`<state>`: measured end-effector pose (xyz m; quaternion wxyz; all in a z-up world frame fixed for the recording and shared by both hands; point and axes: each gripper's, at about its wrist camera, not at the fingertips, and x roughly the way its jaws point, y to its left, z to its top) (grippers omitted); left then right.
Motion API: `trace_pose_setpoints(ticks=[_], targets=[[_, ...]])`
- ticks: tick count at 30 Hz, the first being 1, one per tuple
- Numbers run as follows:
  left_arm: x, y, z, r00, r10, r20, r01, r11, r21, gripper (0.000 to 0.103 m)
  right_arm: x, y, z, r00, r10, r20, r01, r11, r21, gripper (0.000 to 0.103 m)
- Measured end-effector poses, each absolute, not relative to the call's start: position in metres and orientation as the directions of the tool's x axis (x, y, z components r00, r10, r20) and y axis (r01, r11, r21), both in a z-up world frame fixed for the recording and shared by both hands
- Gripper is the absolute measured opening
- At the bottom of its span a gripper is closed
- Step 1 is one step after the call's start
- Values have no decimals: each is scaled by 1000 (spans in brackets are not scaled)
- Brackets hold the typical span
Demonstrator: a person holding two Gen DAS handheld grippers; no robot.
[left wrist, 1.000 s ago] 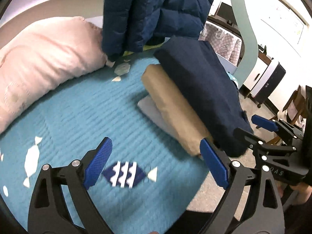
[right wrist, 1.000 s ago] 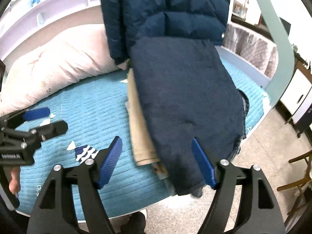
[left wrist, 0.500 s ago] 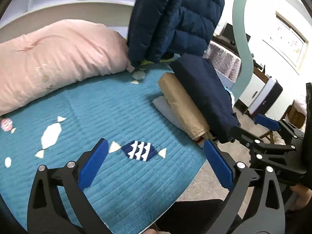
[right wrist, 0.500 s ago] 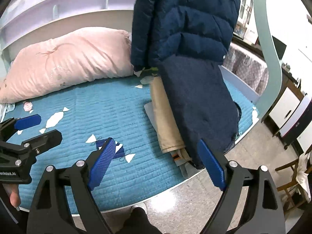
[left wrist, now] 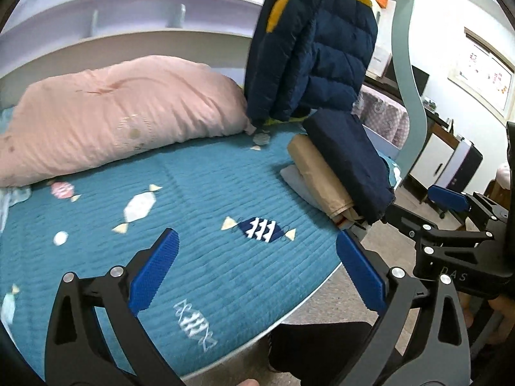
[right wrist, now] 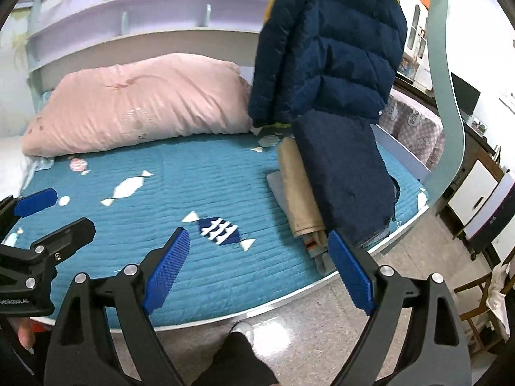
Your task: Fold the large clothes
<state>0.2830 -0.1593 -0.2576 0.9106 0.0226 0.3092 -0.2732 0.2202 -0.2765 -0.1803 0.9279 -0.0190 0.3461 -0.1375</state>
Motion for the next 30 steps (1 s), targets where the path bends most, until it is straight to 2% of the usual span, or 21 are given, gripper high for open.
trace_pose_setpoints(ticks=[1, 8, 11, 20, 26, 30], targets=[[274, -154, -254, 673, -472, -569, 498, 859, -123, 98, 212, -271, -176, 729, -258, -634, 233, 965, -124, 89], [206, -119, -229, 760, -375, -531, 394, 915, -84, 98, 160, -242, -148, 787, -189, -588, 164, 982, -96, 90], [169, -107, -213, 811, -314, -493, 344, 938, -31, 98, 137, -233, -136, 809, -156, -567, 132, 988, -83, 90], [72, -91, -168, 900, -220, -377, 249, 968, 28, 98, 63, -212, -96, 873, -72, -482, 56, 997, -49, 92], [28, -90, -143, 921, -184, -343, 217, 974, 59, 98, 13, -205, -65, 915, -29, -402, 23, 1000, -20, 92], [-3, -87, -124, 940, -185, -287, 205, 978, 42, 98, -19, -201, -48, 937, -6, -350, 3, 1000, -9, 93]])
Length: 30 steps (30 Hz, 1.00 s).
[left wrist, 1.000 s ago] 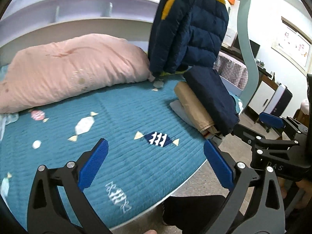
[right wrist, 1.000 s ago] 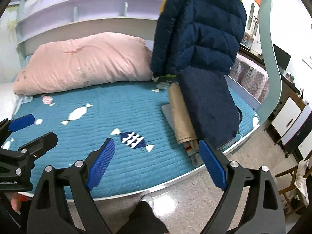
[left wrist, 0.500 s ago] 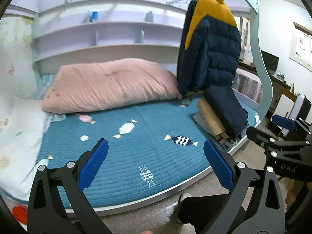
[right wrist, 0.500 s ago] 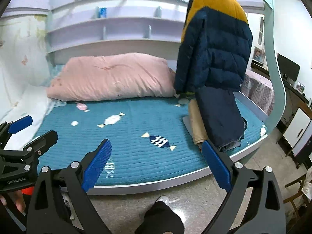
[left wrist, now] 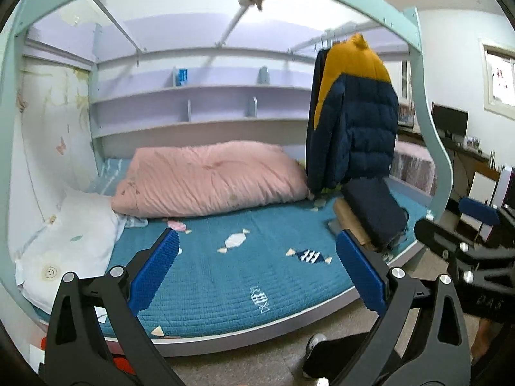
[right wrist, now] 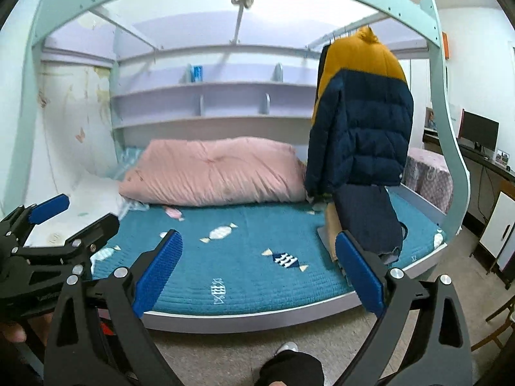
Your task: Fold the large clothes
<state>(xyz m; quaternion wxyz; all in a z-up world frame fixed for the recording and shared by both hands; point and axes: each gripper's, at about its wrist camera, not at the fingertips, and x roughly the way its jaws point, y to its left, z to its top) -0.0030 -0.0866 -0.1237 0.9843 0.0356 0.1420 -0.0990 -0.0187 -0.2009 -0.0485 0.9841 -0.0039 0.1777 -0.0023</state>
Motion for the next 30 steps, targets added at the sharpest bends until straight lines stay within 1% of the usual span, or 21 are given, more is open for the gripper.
trace_pose_setpoints(ticks=[4, 8, 17, 30], targets=[[-29, -87, -110, 946, -212, -247, 228, 973, 36, 98, -44, -202, -36, 953, 6, -304, -7, 1000, -1, 93], [-51, -90, -99, 957, -195, -216, 213, 975, 61, 98, -61, -205, -25, 963, 15, -267, -13, 1000, 11, 93], [-76, -86, -83, 973, -164, -162, 173, 984, 46, 98, -86, -207, -10, 978, 20, -209, -16, 1000, 17, 95], [-84, -91, -78, 978, -150, -143, 159, 986, 57, 98, -87, -207, -11, 977, 30, -210, -27, 999, 17, 95]])
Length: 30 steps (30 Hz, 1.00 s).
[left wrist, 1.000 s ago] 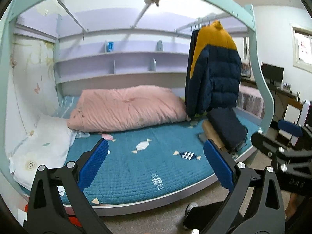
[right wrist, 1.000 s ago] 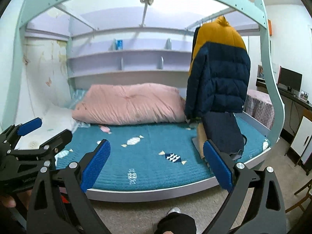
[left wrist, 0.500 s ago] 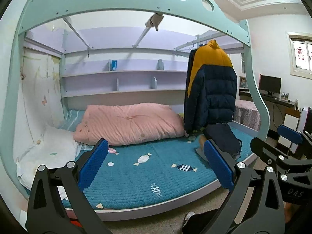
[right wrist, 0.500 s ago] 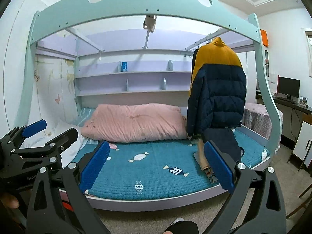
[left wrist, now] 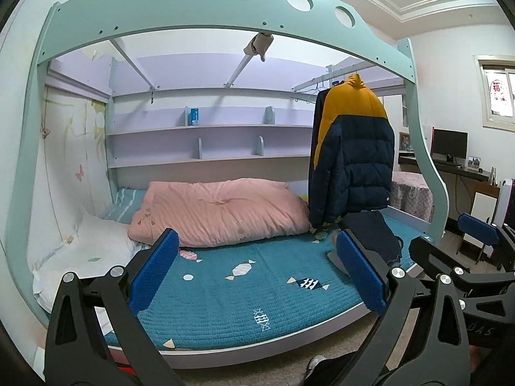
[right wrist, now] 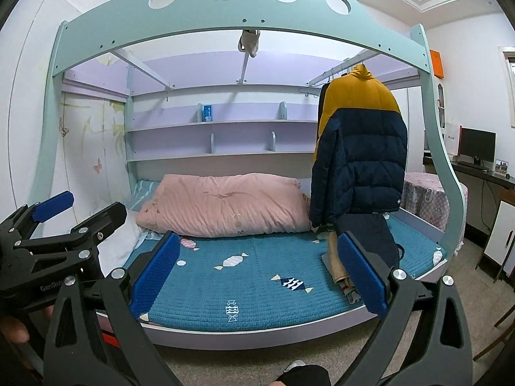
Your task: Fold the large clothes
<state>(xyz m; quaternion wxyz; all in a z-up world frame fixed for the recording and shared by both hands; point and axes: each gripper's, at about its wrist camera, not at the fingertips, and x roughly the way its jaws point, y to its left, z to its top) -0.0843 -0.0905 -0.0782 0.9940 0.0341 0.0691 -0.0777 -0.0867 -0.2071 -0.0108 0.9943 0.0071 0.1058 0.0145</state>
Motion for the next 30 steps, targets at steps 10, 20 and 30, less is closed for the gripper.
trace_pose_setpoints(ticks=[10, 20, 30], targets=[[-86, -90, -76, 981, -142, -131, 151, 987, 63, 98, -89, -207, -11, 978, 30, -205, -26, 999, 21, 95], [-85, -89, -75, 982, -138, -127, 148, 987, 68, 98, -89, -207, -11, 978, 30, -205, -26, 999, 22, 95], [-85, -86, -74, 983, -135, -122, 145, 987, 70, 98, -90, -206, -10, 978, 28, -205, -24, 999, 23, 95]])
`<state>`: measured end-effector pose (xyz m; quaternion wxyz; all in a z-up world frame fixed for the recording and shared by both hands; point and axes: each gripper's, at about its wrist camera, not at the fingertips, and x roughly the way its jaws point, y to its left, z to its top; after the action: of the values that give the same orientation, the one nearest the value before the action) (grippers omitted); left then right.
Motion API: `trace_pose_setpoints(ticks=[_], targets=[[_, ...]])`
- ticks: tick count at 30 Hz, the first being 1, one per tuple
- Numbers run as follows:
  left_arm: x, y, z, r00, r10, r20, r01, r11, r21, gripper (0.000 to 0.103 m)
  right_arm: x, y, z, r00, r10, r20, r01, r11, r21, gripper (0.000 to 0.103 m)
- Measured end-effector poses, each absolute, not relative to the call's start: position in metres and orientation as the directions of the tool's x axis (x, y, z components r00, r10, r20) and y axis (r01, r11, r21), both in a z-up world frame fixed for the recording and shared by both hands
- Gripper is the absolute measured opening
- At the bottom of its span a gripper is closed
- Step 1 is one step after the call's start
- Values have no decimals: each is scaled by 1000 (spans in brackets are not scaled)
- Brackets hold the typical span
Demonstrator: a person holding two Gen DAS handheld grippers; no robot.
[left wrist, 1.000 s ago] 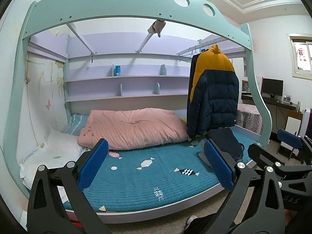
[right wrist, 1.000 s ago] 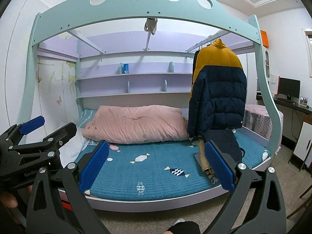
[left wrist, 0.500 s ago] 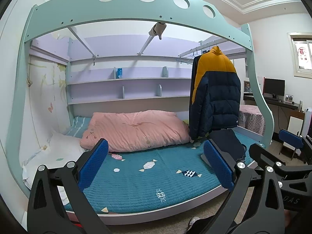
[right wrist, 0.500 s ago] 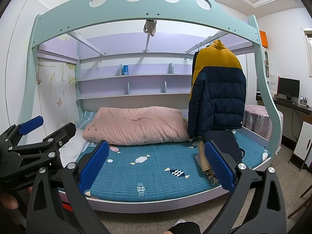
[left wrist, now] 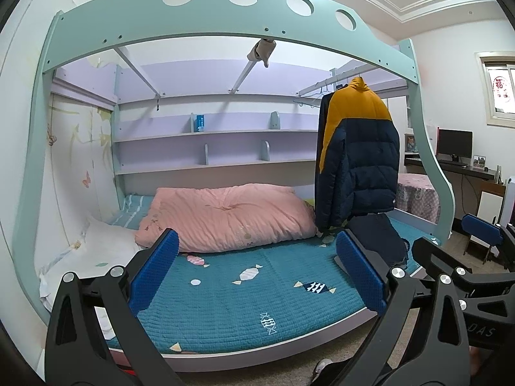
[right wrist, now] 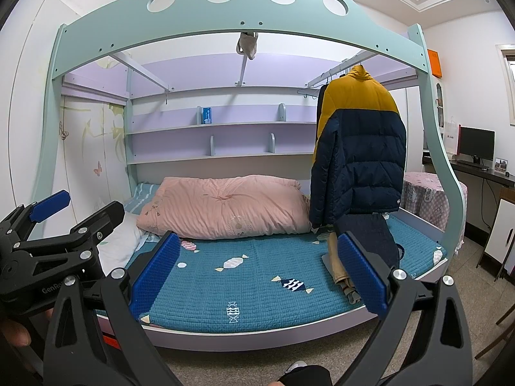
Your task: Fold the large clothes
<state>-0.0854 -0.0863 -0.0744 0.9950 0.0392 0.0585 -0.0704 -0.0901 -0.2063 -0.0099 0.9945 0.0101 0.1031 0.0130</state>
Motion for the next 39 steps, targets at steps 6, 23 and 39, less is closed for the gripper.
trace_pose_setpoints(ticks=[6, 23, 39], targets=[[-83, -81, -72, 985, -129, -114, 137, 988, 71, 98, -90, -206, -10, 978, 27, -206, -23, 999, 24, 95], [-81, -73, -73, 984, -137, -113, 146, 987, 73, 98, -93, -201, -9, 979, 20, -204, -16, 1000, 25, 95], [-80, -71, -73, 984, -138, -112, 146, 986, 74, 98, -93, -202, -9, 979, 21, -202, -17, 1000, 25, 95]])
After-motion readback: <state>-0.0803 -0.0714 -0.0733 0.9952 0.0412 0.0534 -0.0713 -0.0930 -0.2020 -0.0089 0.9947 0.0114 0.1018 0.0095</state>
